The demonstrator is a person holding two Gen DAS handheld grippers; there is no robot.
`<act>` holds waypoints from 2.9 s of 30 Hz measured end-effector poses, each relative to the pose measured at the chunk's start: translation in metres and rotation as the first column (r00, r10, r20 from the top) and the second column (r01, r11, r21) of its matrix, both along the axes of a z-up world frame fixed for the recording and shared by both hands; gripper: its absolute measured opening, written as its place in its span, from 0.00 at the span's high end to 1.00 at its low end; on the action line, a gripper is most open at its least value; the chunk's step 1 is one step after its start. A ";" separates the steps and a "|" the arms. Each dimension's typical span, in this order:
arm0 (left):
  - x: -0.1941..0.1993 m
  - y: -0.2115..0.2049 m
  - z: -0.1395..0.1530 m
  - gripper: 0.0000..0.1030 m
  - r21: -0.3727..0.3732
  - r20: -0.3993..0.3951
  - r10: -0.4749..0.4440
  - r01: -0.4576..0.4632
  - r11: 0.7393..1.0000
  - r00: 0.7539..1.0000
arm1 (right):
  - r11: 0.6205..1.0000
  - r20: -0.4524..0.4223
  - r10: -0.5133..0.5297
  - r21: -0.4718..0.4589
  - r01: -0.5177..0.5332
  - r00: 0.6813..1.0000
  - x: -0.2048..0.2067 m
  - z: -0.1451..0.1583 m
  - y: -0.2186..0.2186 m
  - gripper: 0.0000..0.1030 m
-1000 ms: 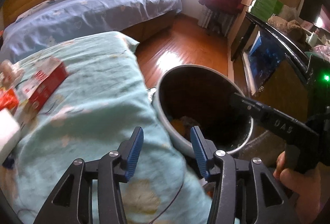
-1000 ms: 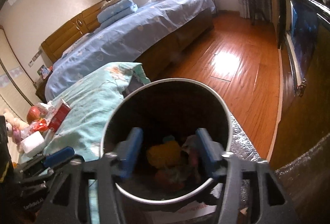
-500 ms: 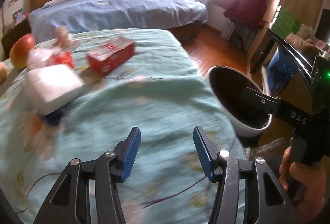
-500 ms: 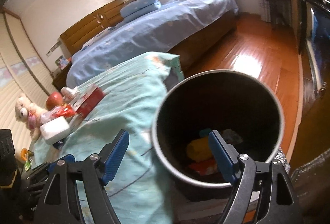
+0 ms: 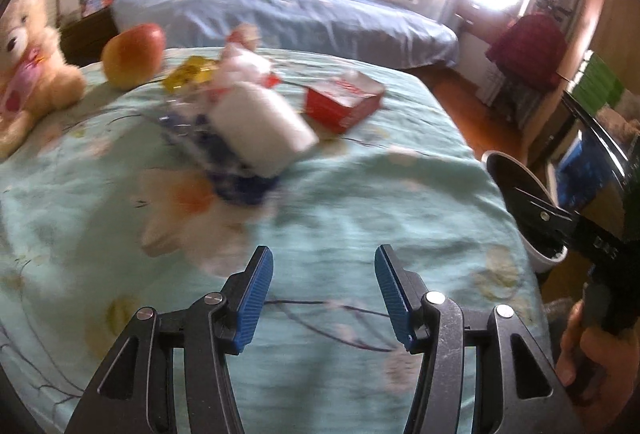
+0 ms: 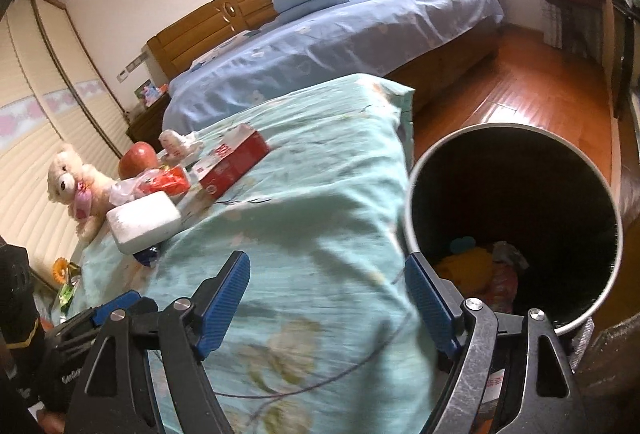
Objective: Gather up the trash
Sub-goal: 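Grasp the white foam block with the right gripper while the left grasps the blue plastic bag, then carry the foam block and blue bag over the trash bin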
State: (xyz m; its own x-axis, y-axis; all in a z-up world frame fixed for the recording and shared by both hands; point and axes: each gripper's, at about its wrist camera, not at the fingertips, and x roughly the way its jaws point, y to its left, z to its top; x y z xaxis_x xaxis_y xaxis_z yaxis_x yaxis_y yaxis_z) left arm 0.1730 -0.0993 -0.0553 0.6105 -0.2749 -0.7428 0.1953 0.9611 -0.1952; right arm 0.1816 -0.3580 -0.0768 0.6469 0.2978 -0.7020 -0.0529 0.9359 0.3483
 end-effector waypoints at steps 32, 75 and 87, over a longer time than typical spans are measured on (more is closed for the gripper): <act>0.021 0.122 -0.001 0.49 0.065 -0.006 0.322 -0.320 0.945 0.947 | 0.983 -0.016 0.182 0.015 -0.182 0.983 0.025 -0.002 0.107 0.21; 0.018 0.104 -0.003 0.85 -0.034 0.016 0.138 -0.138 0.990 0.990 | 0.942 0.029 0.325 0.080 -0.326 0.945 0.036 0.002 0.156 0.82; -0.014 0.073 0.018 0.85 -0.059 0.056 0.046 -0.043 0.997 0.997 | 0.973 0.053 0.208 0.093 -0.212 0.977 0.006 0.006 0.096 0.84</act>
State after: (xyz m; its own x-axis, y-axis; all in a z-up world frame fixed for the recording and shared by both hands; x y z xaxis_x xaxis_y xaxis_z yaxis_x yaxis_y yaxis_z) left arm 0.1587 -0.0264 -0.0370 0.6644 -0.2876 -0.6898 0.1649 0.9567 -0.2401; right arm 0.1878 -0.2623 -0.0713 0.5915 0.4954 -0.6361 -0.2611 0.8641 0.4302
